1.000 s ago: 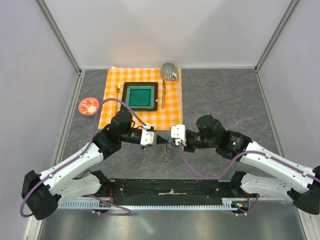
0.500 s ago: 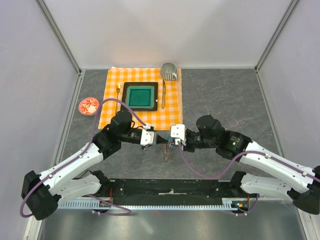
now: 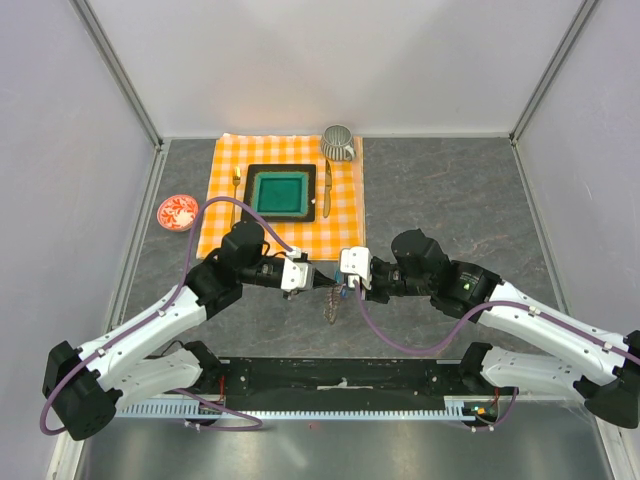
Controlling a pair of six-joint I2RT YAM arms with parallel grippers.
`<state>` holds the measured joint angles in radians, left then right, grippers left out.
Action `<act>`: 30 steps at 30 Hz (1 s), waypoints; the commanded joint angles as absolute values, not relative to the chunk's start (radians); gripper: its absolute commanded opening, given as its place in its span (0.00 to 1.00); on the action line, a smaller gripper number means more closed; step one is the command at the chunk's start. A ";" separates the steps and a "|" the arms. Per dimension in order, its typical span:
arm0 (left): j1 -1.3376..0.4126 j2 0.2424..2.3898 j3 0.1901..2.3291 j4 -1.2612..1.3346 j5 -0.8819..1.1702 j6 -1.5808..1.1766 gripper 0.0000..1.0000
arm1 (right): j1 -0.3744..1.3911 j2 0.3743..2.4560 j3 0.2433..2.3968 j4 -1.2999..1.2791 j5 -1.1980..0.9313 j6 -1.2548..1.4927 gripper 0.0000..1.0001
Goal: Put the keys on the keyring
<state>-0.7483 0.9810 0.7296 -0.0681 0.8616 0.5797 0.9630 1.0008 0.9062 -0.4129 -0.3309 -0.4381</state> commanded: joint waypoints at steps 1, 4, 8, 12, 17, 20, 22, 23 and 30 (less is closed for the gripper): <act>-0.753 0.963 0.739 -0.005 0.870 0.569 0.02 | 0.966 0.991 0.916 -0.388 -0.353 -0.437 0.00; -0.752 0.966 0.739 -0.003 0.870 0.569 0.02 | 0.965 0.985 0.914 -0.387 -0.370 -0.443 0.00; -0.753 0.969 0.739 -0.003 0.874 0.568 0.02 | 0.966 0.980 0.914 -0.384 -0.377 -0.445 0.00; -0.753 0.971 0.739 -0.003 0.877 0.566 0.02 | 0.966 0.980 0.914 -0.382 -0.379 -0.445 0.00; -0.753 0.969 0.739 -0.005 0.876 0.566 0.02 | 0.968 0.973 0.913 -0.376 -0.374 -0.445 0.00; -0.753 0.971 0.739 -0.003 0.884 0.563 0.02 | 0.968 0.973 0.910 -0.374 -0.377 -0.445 0.00; -0.753 0.971 0.739 -0.005 0.882 0.565 0.02 | 0.968 0.973 0.911 -0.373 -0.379 -0.445 0.00; -0.753 0.971 0.741 -0.005 0.881 0.566 0.02 | 0.968 0.971 0.911 -0.373 -0.379 -0.445 0.00; -0.752 0.980 0.745 -0.005 0.900 0.558 0.02 | 0.968 0.965 0.908 -0.371 -0.410 -0.449 0.00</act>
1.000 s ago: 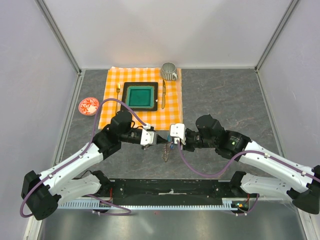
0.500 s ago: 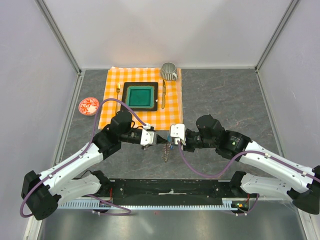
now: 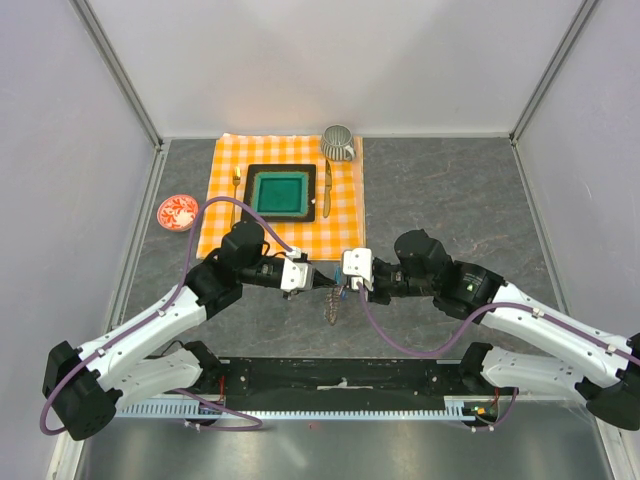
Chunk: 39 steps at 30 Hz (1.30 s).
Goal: Put the keys on the keyring
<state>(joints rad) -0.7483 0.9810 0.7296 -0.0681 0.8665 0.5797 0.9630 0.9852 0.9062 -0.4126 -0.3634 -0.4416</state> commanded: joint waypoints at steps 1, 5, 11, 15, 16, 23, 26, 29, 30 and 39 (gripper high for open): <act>-0.752 0.980 0.746 -0.003 0.905 0.558 0.02 | 0.966 0.966 0.908 -0.373 -0.413 -0.451 0.00; -0.753 0.983 0.747 -0.003 0.914 0.558 0.02 | 0.968 0.966 0.910 -0.373 -0.425 -0.456 0.00; -0.755 0.994 0.753 -0.003 0.933 0.554 0.02 | 0.968 0.969 0.911 -0.374 -0.433 -0.456 0.00; -0.753 0.994 0.755 -0.003 0.939 0.551 0.02 | 0.968 0.971 0.911 -0.373 -0.431 -0.454 0.00; -0.755 0.996 0.755 -0.005 0.937 0.549 0.02 | 0.968 0.973 0.911 -0.373 -0.430 -0.453 0.00; -0.758 1.003 0.759 -0.003 0.946 0.543 0.02 | 0.968 0.974 0.914 -0.368 -0.428 -0.451 0.00; -0.761 1.005 0.759 -0.003 0.946 0.540 0.02 | 0.969 0.974 0.916 -0.368 -0.433 -0.451 0.00; -0.765 1.006 0.762 -0.005 0.946 0.540 0.02 | 0.971 0.976 0.916 -0.367 -0.437 -0.453 0.00; -0.765 1.008 0.764 -0.005 0.946 0.535 0.02 | 0.973 0.976 0.916 -0.367 -0.436 -0.453 0.00; -0.781 1.020 0.772 -0.003 0.940 0.523 0.02 | 0.977 0.973 0.917 -0.367 -0.442 -0.451 0.00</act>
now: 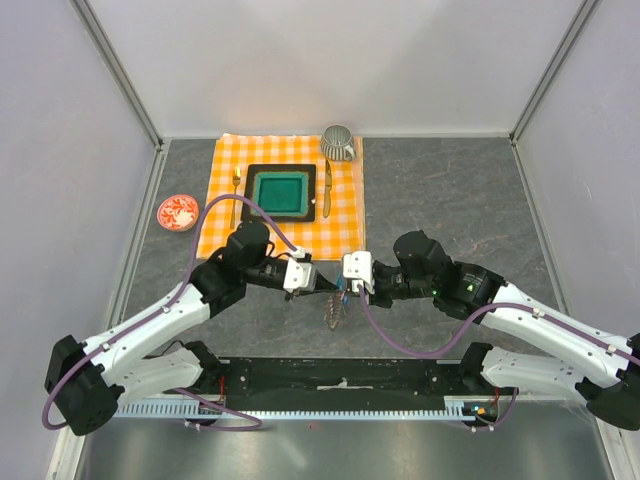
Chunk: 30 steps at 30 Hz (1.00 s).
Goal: Put the keys on the keyring
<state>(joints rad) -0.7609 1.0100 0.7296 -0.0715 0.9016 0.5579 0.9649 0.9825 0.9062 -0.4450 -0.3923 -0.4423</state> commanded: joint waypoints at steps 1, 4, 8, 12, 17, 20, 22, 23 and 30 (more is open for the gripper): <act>-0.782 1.020 0.773 -0.005 0.940 0.523 0.02 | 0.977 0.973 0.917 -0.364 -0.440 -0.451 0.00; -0.785 1.023 0.773 -0.005 0.933 0.520 0.02 | 0.979 0.974 0.917 -0.362 -0.439 -0.449 0.00; -0.788 1.029 0.776 -0.003 0.931 0.509 0.02 | 0.980 0.973 0.916 -0.359 -0.439 -0.448 0.00; -0.798 1.032 0.781 -0.003 0.923 0.502 0.02 | 0.982 0.976 0.916 -0.356 -0.439 -0.445 0.00; -0.807 1.034 0.782 -0.003 0.916 0.494 0.02 | 0.983 0.977 0.917 -0.353 -0.437 -0.439 0.00; -0.811 1.035 0.785 -0.005 0.904 0.492 0.02 | 0.983 0.977 0.917 -0.350 -0.436 -0.430 0.00; -0.818 1.034 0.785 -0.005 0.896 0.492 0.02 | 0.985 0.977 0.917 -0.345 -0.431 -0.425 0.00; -0.818 1.035 0.787 -0.005 0.893 0.491 0.02 | 0.985 0.977 0.917 -0.344 -0.428 -0.419 0.00; -0.825 1.039 0.788 -0.003 0.874 0.476 0.02 | 0.985 0.973 0.916 -0.337 -0.428 -0.419 0.00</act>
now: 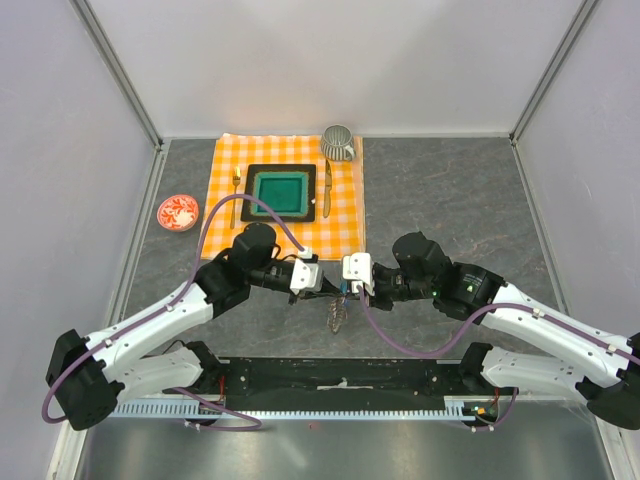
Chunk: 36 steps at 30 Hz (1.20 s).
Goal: Put the keys on the keyring
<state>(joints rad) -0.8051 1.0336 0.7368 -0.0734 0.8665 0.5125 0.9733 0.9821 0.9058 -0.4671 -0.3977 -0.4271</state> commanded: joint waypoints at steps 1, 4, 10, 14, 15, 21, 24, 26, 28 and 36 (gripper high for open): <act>-0.825 1.040 0.790 -0.003 0.870 0.474 0.02 | 0.986 0.973 0.916 -0.337 -0.426 -0.420 0.00; -0.831 1.049 0.811 -0.035 0.835 0.472 0.02 | 0.986 0.973 0.914 -0.339 -0.423 -0.422 0.00; -0.871 1.072 0.859 -0.155 0.744 0.505 0.02 | 0.989 0.985 0.917 -0.341 -0.407 -0.414 0.00; -0.890 1.098 0.880 -0.207 0.716 0.515 0.02 | 0.991 0.985 0.919 -0.339 -0.382 -0.411 0.00; -0.894 1.106 0.887 -0.221 0.712 0.518 0.02 | 0.991 0.982 0.920 -0.341 -0.374 -0.411 0.00; -0.908 1.109 0.899 -0.242 0.715 0.512 0.02 | 0.989 0.983 0.919 -0.337 -0.351 -0.405 0.00; -0.914 1.106 0.905 -0.252 0.692 0.508 0.02 | 0.991 0.991 0.920 -0.336 -0.350 -0.402 0.00; -0.917 1.103 0.904 -0.253 0.675 0.503 0.02 | 0.989 0.994 0.920 -0.339 -0.357 -0.399 0.01; -0.916 1.089 0.902 -0.253 0.661 0.499 0.02 | 0.989 0.993 0.920 -0.339 -0.359 -0.396 0.06; -0.916 0.990 0.827 -0.160 0.597 0.446 0.02 | 0.989 0.933 0.910 -0.339 -0.287 -0.361 0.45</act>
<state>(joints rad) -0.9016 1.0515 0.8562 -0.2466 0.6342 0.5003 0.9821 0.9783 0.9054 -0.4248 -0.3313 -0.3939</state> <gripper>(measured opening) 0.019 0.378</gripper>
